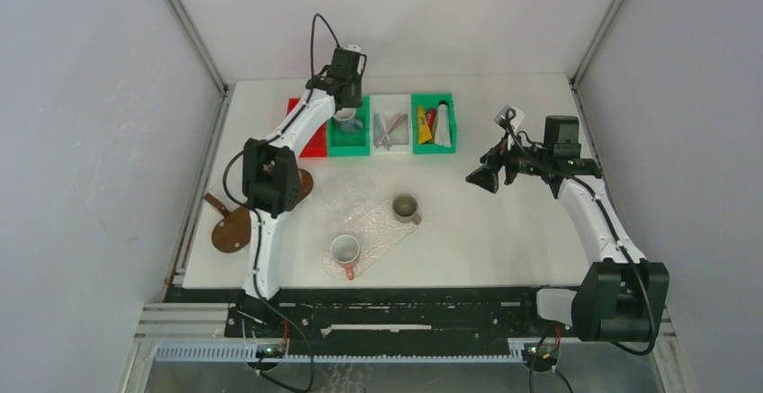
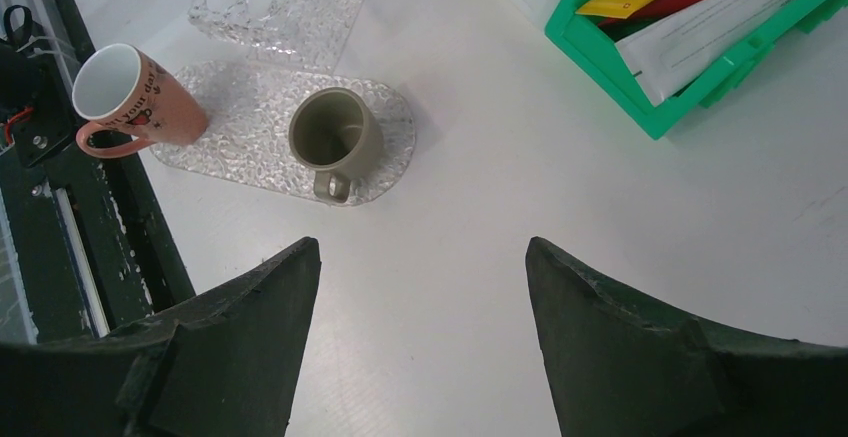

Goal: Prepare toiletry sets of a toothbrush and toothpaste on the tray
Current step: Pick up the cup from the storage box.

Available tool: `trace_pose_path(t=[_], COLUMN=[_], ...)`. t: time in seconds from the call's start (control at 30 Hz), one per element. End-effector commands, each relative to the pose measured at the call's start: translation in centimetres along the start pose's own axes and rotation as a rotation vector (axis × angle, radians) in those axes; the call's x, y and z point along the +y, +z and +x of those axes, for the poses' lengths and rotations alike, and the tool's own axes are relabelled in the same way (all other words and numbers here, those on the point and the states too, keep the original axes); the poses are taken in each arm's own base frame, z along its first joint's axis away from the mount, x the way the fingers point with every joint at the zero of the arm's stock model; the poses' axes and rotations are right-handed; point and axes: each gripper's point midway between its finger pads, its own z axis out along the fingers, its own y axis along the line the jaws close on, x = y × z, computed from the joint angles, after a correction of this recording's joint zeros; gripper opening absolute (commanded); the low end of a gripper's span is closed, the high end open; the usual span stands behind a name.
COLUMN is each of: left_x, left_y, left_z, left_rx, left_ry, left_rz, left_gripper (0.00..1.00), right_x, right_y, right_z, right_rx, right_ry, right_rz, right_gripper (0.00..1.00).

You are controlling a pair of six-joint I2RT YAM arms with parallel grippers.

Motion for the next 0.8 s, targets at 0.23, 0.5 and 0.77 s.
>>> trace_pose_path(t=[0.23, 0.5, 0.77], left_x=[-0.4, -1.0, -1.1], left_y=[0.7, 2.1, 2.4], left_z=[-1.1, 0.3, 0.7], left_rx=[-0.008, 0.039, 0.048], left_ry=[0.004, 0.002, 0.005], left_rz=[0.005, 0.027, 0.031], left_gripper=[0.3, 0.29, 0.21], right_x=[-0.4, -0.6, -0.6], right_y=[0.1, 0.1, 0.2], right_z=[-0.5, -0.4, -0.3], right_rx=[-0.007, -0.001, 0.002], right_ry=[-0.042, -0.037, -0.037], right_rz=[0.009, 0.012, 0.011], right_gripper=[0.83, 0.84, 0.84])
